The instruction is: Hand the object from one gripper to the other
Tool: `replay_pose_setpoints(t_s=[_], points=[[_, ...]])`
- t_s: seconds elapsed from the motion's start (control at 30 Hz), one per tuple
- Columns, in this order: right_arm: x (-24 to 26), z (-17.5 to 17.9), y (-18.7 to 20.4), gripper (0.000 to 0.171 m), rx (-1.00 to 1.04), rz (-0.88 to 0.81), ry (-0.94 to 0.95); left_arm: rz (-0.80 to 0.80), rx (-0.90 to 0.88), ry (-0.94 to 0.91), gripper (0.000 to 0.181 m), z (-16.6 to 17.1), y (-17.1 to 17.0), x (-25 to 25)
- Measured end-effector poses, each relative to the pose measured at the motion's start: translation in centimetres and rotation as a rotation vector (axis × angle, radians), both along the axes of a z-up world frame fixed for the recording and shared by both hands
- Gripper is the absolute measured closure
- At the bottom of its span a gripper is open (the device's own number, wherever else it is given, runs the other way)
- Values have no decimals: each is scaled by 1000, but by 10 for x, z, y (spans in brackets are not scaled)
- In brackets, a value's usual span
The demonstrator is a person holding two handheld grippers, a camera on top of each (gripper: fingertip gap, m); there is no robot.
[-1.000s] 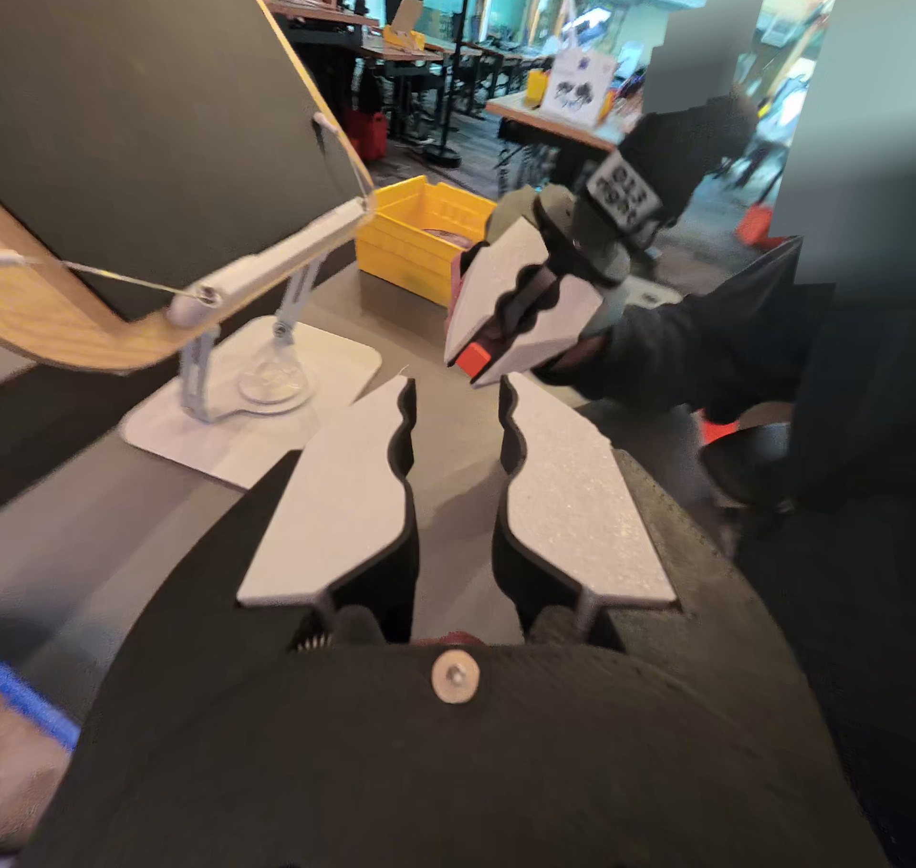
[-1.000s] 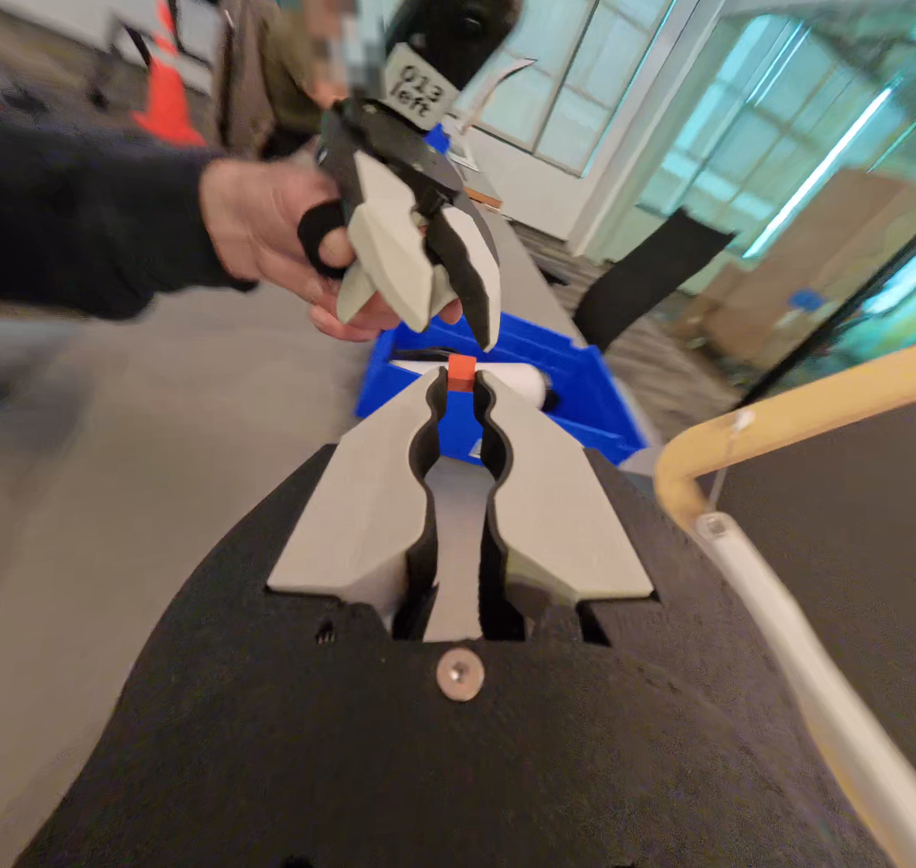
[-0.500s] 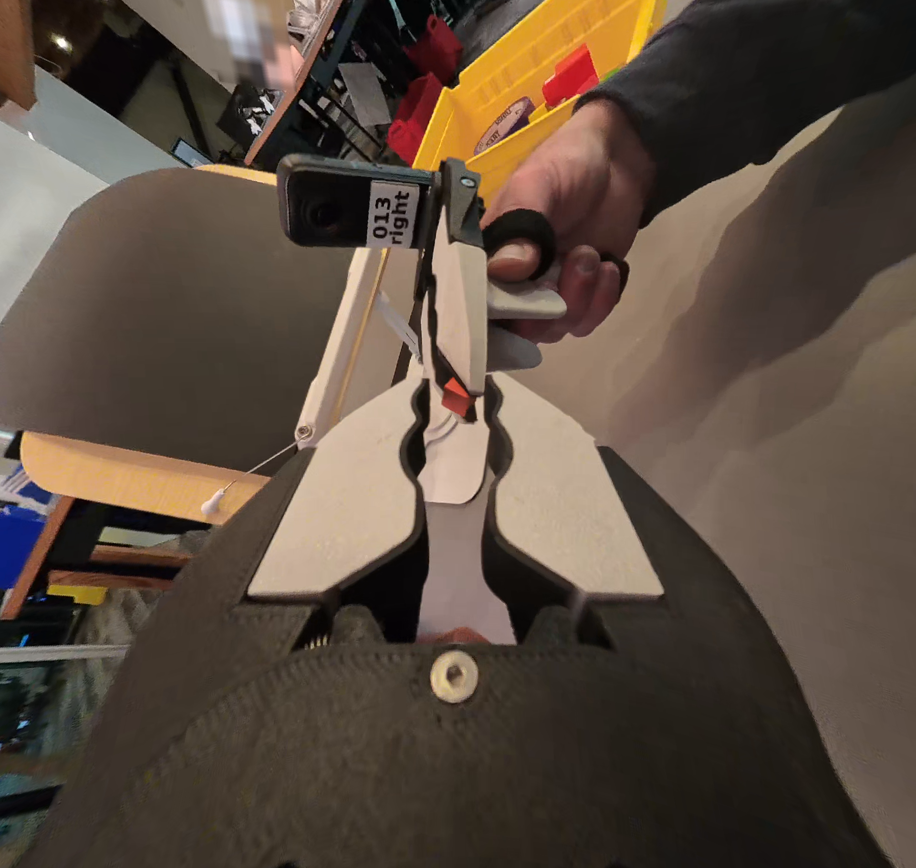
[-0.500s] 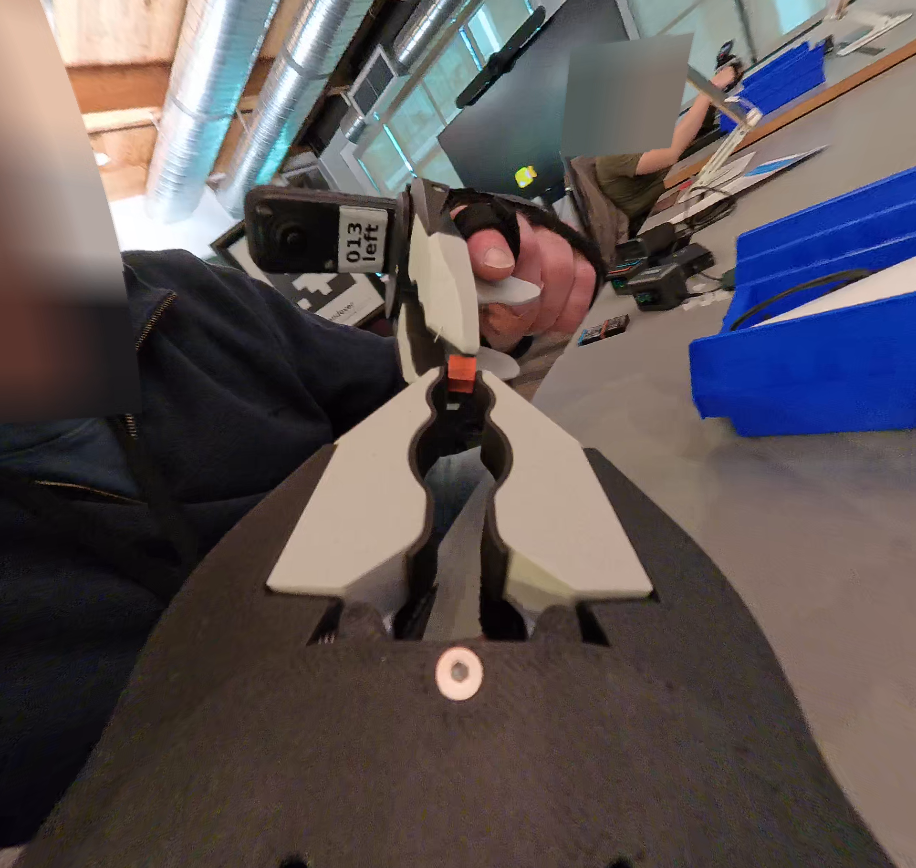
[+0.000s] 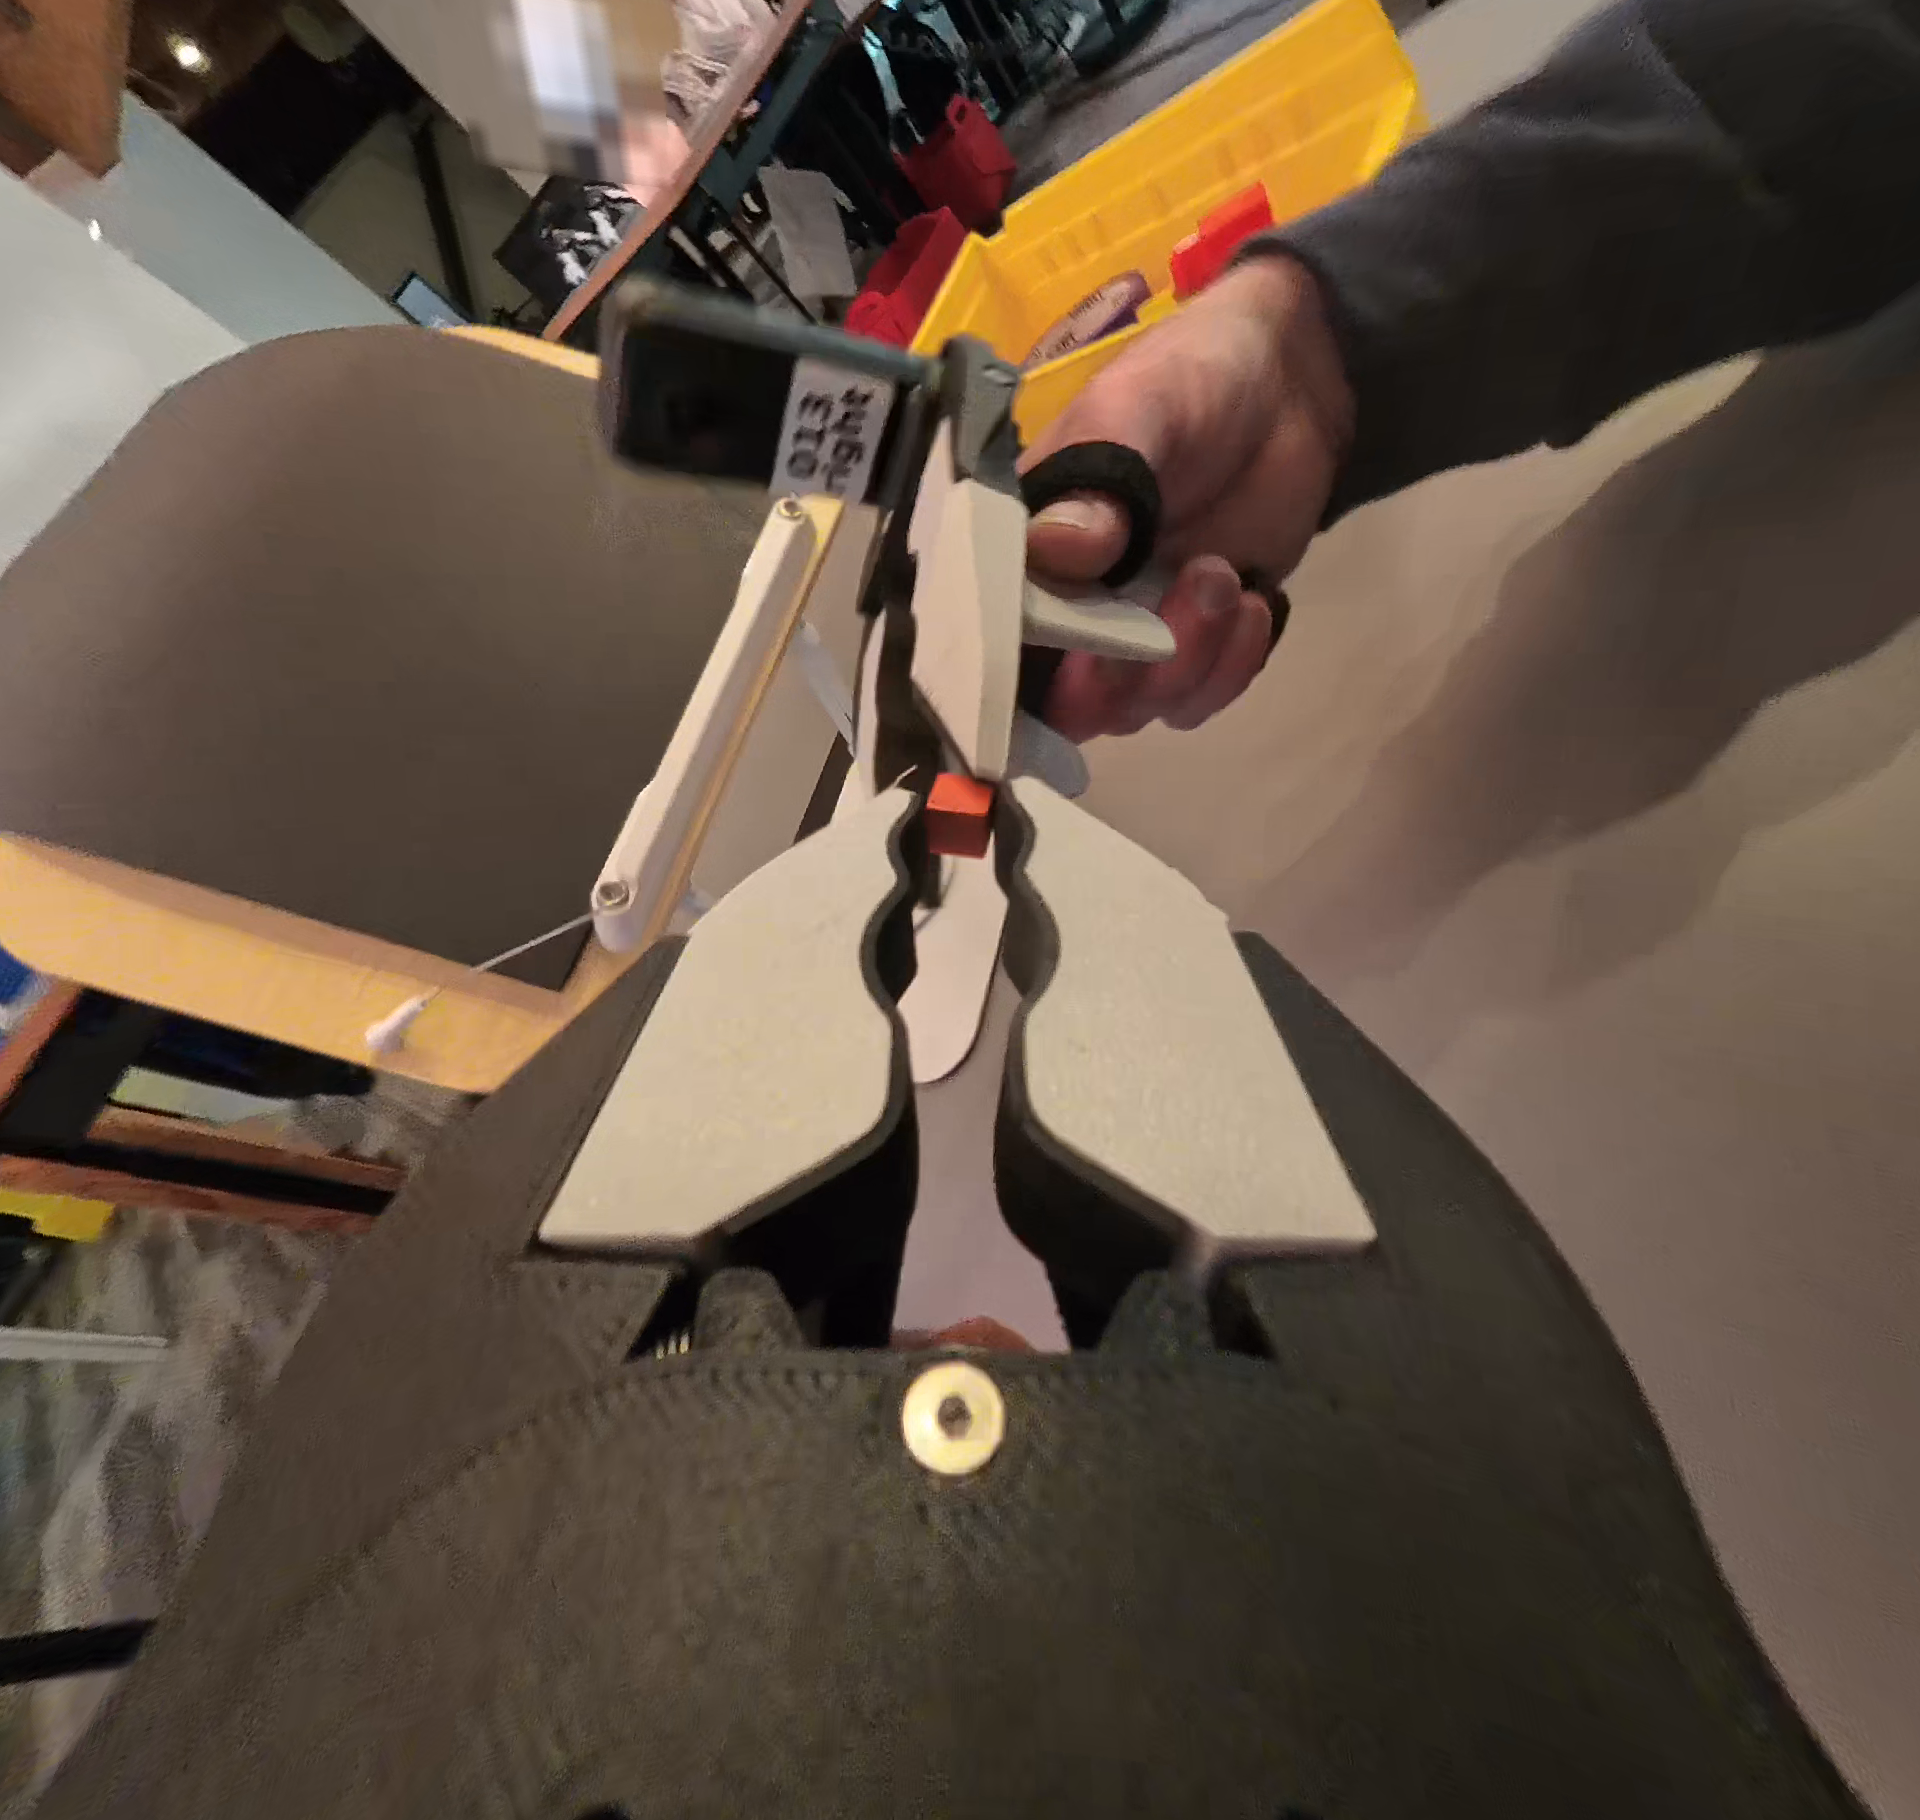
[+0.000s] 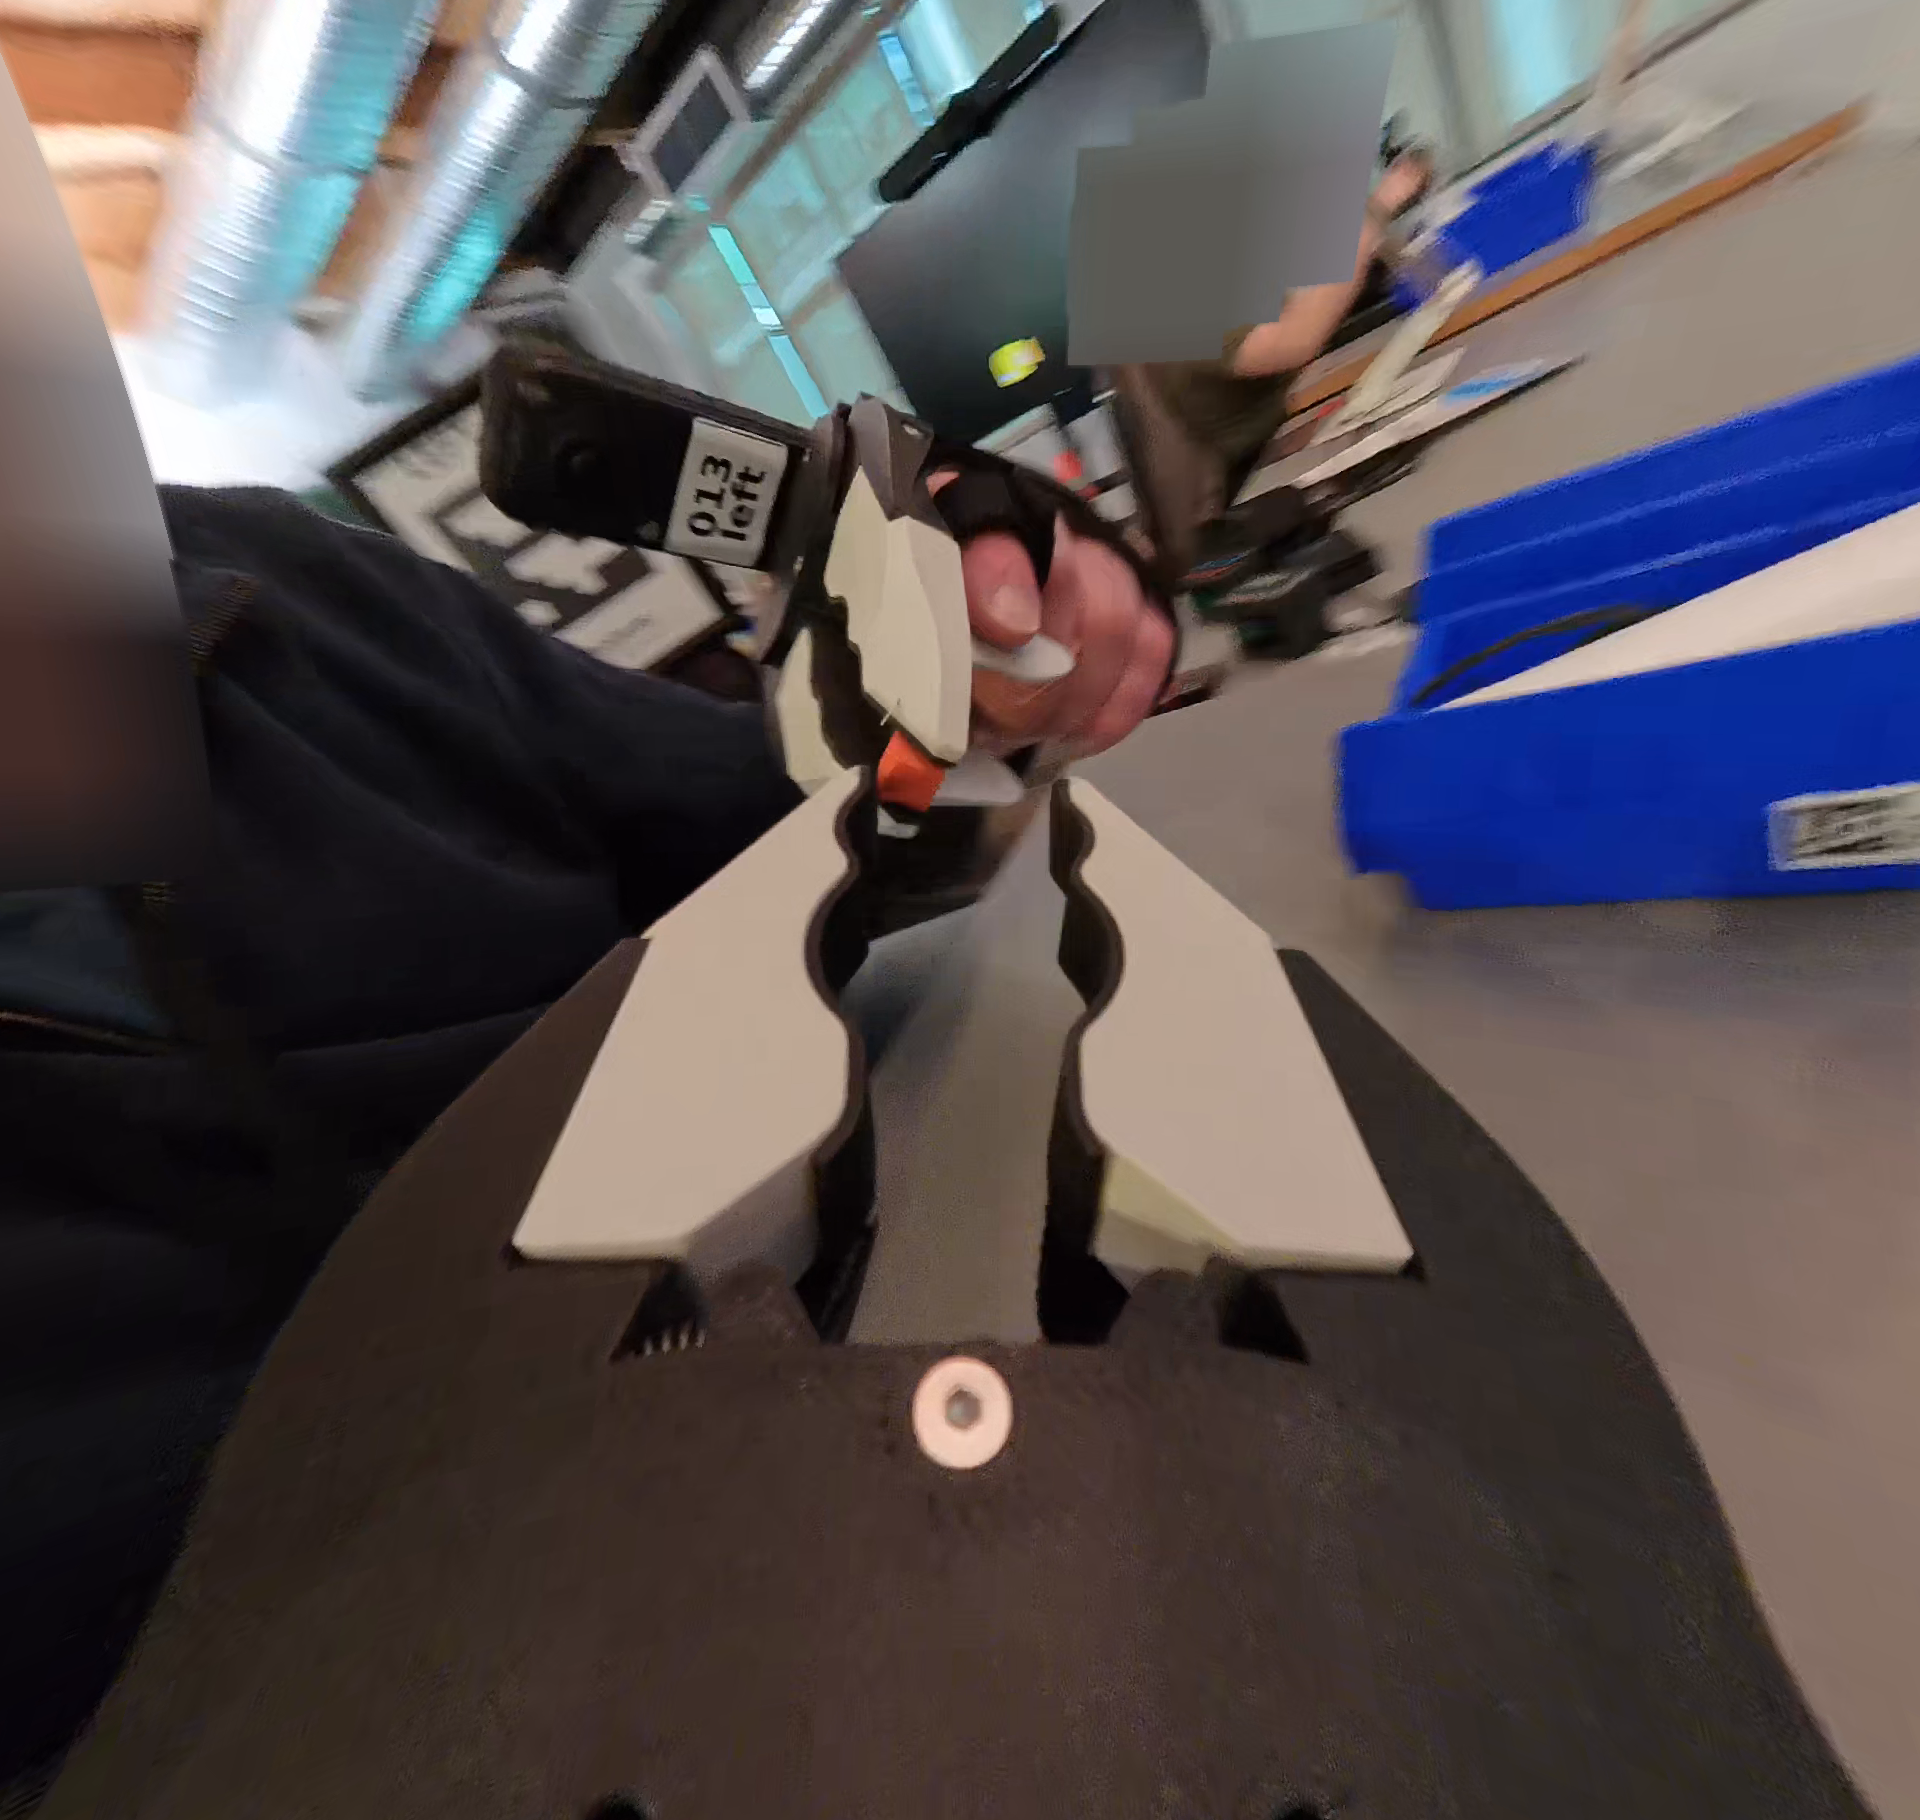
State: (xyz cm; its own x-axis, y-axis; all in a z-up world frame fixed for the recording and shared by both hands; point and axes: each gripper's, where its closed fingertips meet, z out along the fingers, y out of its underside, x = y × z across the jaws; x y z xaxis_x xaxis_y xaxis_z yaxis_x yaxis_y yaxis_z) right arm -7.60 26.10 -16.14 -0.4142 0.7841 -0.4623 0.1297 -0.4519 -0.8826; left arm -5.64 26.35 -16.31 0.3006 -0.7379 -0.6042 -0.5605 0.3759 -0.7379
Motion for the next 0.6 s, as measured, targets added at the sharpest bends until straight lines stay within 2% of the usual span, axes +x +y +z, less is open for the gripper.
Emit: replay_pose_setpoints(t_s=[0.1, 0.17, 0.3, 0.47, 0.6], points=[[8, 5, 12, 139, 261, -183, 19, -6, -140, -142, 170, 4, 1, -3], [13, 5, 15, 142, 549, -307, 4, -39, -291, -279, 170, 9, 1, -4], [11, 7, 1, 148, 1058, -414, -27, -90, -526, -458, 170, 14, 3, -5], [4, 16, -4, 148, 1418, -524, -4, -187, -764, -566, 170, 15, -3, 5], [1, 11, -8, 154, 1555, -501, -31, -263, -887, -603, 170, 14, -10, 9]])
